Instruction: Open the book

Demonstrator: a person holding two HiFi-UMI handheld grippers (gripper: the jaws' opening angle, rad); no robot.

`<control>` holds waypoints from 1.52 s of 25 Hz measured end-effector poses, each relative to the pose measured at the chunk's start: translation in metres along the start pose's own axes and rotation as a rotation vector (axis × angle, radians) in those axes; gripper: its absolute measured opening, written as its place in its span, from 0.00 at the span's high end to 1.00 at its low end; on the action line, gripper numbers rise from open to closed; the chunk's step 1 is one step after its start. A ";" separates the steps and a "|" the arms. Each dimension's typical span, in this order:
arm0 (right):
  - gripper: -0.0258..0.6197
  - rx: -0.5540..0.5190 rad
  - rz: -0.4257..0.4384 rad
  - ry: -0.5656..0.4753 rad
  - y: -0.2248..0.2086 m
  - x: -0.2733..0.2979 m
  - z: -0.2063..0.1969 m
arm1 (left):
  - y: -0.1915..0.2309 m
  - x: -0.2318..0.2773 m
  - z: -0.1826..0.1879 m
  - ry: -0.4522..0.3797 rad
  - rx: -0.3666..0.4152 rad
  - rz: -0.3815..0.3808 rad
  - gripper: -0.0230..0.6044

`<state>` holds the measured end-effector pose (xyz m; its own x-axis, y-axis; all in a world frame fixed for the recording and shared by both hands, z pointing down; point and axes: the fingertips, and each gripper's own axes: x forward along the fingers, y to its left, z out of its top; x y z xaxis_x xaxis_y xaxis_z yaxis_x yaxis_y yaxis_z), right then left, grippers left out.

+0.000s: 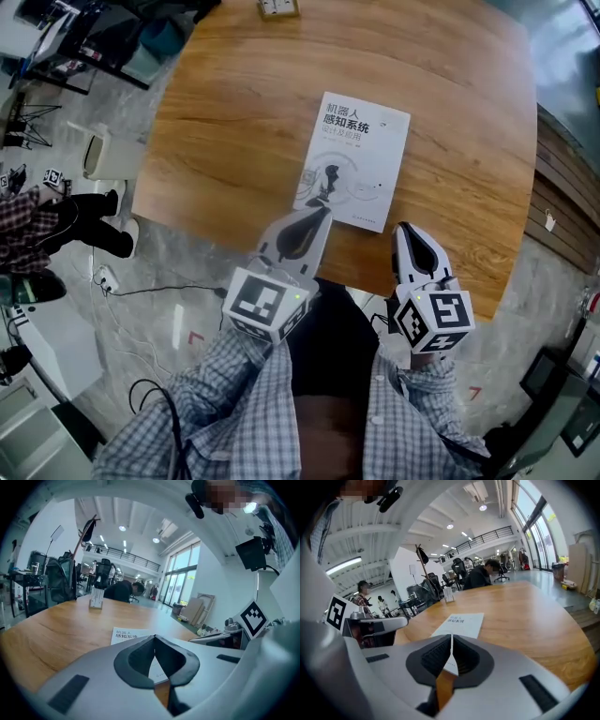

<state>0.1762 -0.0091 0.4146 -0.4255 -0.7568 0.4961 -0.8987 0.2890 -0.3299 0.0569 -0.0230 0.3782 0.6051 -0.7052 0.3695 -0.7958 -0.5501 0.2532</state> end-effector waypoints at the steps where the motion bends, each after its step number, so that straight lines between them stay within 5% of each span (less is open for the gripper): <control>1: 0.93 0.025 -0.005 0.029 -0.004 0.004 -0.007 | 0.002 0.003 -0.003 0.012 0.004 0.000 0.95; 9: 0.93 0.258 0.020 0.181 -0.026 0.044 -0.044 | 0.037 0.033 -0.035 0.123 0.000 0.019 0.95; 18: 0.92 0.367 0.061 0.243 -0.044 0.080 -0.046 | 0.068 0.073 -0.061 0.235 -0.014 0.046 0.95; 21: 0.79 0.405 0.093 0.254 -0.047 0.089 -0.043 | 0.070 0.083 -0.063 0.251 -0.006 0.040 0.95; 31: 0.84 0.545 0.111 0.359 -0.055 0.101 -0.058 | 0.074 0.095 -0.068 0.278 -0.007 0.015 0.95; 38: 0.91 0.656 0.155 0.328 -0.058 0.098 -0.055 | 0.072 0.095 -0.069 0.287 0.008 -0.004 0.95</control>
<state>0.1803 -0.0676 0.5268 -0.6441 -0.4929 0.5850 -0.6217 -0.1084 -0.7758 0.0550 -0.0986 0.4933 0.5753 -0.5481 0.6072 -0.7926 -0.5568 0.2483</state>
